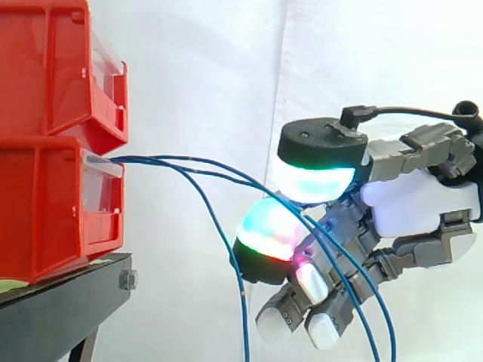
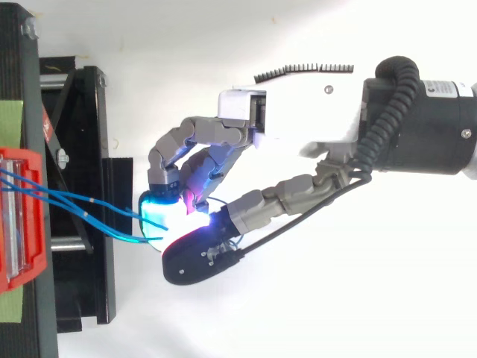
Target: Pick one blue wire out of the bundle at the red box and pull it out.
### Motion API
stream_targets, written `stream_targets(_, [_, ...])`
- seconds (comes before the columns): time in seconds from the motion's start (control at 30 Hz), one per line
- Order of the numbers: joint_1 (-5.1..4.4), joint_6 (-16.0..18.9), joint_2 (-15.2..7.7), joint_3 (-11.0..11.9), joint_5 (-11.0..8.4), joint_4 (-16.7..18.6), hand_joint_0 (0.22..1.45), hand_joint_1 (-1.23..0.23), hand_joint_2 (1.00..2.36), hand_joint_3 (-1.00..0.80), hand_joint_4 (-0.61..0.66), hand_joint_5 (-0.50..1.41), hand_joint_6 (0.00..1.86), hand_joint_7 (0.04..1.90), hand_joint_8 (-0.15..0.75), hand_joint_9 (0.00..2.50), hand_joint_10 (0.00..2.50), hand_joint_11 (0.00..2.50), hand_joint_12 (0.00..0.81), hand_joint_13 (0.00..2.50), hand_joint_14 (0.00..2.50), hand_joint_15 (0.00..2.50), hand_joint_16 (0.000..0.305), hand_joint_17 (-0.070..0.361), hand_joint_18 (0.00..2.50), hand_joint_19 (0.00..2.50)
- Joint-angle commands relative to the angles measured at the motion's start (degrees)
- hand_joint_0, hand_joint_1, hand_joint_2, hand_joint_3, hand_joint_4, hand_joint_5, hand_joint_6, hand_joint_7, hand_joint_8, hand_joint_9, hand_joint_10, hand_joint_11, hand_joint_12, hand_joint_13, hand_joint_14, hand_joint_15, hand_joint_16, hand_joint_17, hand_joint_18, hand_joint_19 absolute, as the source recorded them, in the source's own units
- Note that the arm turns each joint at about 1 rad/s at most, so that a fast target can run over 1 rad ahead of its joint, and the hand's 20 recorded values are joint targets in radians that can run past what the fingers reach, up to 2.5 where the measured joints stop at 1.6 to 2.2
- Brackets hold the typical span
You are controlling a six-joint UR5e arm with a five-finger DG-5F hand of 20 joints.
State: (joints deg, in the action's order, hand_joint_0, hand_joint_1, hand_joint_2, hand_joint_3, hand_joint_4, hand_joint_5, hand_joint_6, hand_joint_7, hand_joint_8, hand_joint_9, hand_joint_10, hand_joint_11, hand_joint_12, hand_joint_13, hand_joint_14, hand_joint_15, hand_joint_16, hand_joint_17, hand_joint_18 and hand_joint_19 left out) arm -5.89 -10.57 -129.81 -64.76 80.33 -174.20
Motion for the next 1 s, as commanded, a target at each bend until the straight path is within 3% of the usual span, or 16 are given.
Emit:
stream_targets(0.0, [0.0,-0.06,0.0,-0.01,0.0,0.0,0.59,-0.64,1.02,-0.19,0.22,-0.21,0.92,1.02,0.387,0.85,0.02,0.65,0.461,0.63,0.01,0.27,0.064,0.144,0.67,0.43])
stream_targets(0.33, [0.0,-0.06,0.0,-0.01,0.0,0.0,0.63,-0.82,1.01,-0.3,0.22,-0.21,0.93,0.97,0.382,0.85,0.02,0.68,0.457,0.64,0.01,0.27,0.063,0.142,0.69,0.4])
stream_targets(0.5, [0.0,-0.15,0.0,-0.01,0.0,0.0,0.72,-0.88,1.01,-0.41,0.22,-0.22,0.93,1.01,0.366,0.82,0.02,0.67,0.453,0.64,0.01,0.24,0.062,0.139,0.72,0.35])
stream_targets(0.6, [0.0,0.03,0.0,0.08,0.0,0.0,0.73,-0.87,1.01,-0.43,0.26,-0.22,0.92,0.99,0.36,0.81,0.02,0.67,0.448,0.65,0.01,0.25,0.061,0.138,0.72,0.34])
stream_targets(0.8, [0.0,0.11,0.0,0.08,-0.09,0.18,0.58,-0.74,1.0,-0.46,0.27,-0.22,0.9,0.98,0.371,0.83,0.02,0.66,0.455,0.63,0.01,0.28,0.063,0.142,0.68,0.42])
stream_targets(0.97, [0.0,0.03,0.0,0.16,-0.18,0.18,0.59,-0.7,1.01,-0.38,0.26,-0.21,0.9,1.0,0.381,0.85,0.02,0.66,0.456,0.64,0.01,0.28,0.063,0.143,0.68,0.43])
